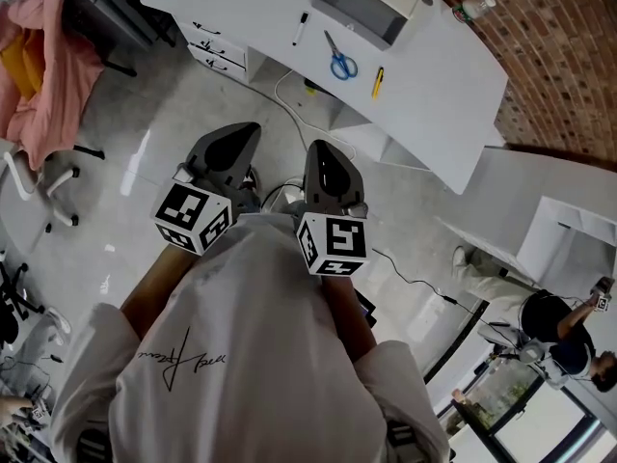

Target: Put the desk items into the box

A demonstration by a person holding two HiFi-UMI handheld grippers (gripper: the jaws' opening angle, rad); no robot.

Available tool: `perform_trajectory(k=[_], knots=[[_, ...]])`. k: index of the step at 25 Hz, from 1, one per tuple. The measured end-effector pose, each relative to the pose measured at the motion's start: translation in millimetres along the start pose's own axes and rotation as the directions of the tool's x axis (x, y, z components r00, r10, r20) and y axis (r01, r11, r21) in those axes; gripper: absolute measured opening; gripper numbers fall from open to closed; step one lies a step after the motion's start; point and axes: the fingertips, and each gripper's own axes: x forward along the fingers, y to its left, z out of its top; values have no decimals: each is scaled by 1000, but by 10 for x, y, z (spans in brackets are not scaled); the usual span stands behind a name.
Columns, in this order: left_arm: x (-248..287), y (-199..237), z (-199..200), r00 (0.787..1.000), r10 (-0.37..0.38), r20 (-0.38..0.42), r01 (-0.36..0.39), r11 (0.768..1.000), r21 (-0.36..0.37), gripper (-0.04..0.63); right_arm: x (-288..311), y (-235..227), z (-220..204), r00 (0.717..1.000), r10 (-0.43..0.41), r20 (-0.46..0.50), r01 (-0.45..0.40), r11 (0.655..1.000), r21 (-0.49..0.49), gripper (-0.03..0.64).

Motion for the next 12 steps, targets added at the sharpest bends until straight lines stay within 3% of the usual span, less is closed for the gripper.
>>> perform_trajectory(k=[12], knots=[[54,157,53,999,-40,-4,40,999,13,5,155,74,36,1000,-24,-9,24,1000,5,25]])
